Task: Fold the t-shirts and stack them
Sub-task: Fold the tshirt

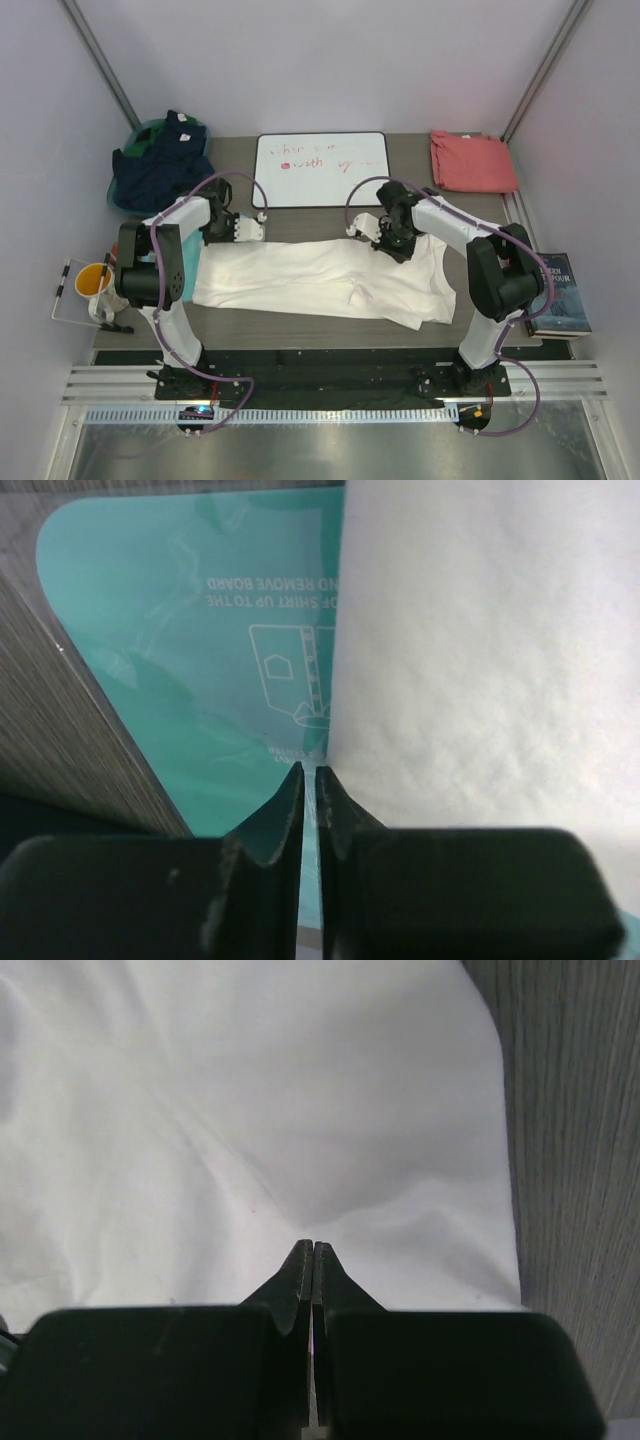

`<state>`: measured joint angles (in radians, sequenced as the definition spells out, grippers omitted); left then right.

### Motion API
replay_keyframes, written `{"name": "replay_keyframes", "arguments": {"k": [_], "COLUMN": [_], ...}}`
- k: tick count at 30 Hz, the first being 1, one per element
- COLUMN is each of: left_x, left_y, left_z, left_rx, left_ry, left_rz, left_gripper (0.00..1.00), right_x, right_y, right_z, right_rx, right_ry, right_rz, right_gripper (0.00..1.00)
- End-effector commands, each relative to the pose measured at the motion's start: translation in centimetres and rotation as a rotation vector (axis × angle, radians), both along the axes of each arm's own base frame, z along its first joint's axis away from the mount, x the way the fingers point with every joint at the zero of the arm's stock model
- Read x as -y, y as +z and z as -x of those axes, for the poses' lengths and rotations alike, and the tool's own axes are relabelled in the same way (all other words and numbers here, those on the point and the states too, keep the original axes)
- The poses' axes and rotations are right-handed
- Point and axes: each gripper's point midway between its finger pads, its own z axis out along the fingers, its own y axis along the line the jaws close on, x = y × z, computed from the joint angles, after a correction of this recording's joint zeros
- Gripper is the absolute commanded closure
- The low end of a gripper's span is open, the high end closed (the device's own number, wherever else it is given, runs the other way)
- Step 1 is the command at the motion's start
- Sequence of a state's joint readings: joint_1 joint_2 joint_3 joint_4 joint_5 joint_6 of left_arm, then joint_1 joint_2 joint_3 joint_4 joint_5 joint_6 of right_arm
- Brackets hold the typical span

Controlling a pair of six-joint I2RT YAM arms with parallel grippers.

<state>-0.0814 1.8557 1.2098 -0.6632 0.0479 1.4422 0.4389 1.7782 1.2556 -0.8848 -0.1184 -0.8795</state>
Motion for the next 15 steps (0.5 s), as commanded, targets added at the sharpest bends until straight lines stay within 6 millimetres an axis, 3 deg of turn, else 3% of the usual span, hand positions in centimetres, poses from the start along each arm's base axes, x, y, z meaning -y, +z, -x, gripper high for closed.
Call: {"name": "replay_keyframes", "arguments": {"k": [1,8,11,15], "left_x": [0.5,0.9,1.9,2.8], "left_y": [2.9,3.9,4.1,3.4], "left_z": [-0.9,-0.4,0.5,0.6], "left_rx": [0.049,0.017,-0.034,-0.053], "left_ry": [-0.016,-0.03,-0.059,-0.082], "left_rz": [0.013,0.033,0.072,0.073], "left_gripper": [0.97,0.98,0.86,0.8], "right_x": [2.1,2.8,3.0,3.7], "right_y": [-0.5,-1.8,-2.6,-4.1], "right_z": [-0.8,-3.7,-5.4,-9.0], "right_rx": [0.05,0.058,0.082,0.151], "right_ry": [-0.026,-0.037,-0.048,-0.094], "right_rz": [0.06,0.081,0.094,0.133], "right_gripper": [0.99,0.99,0.99,0.99]}}
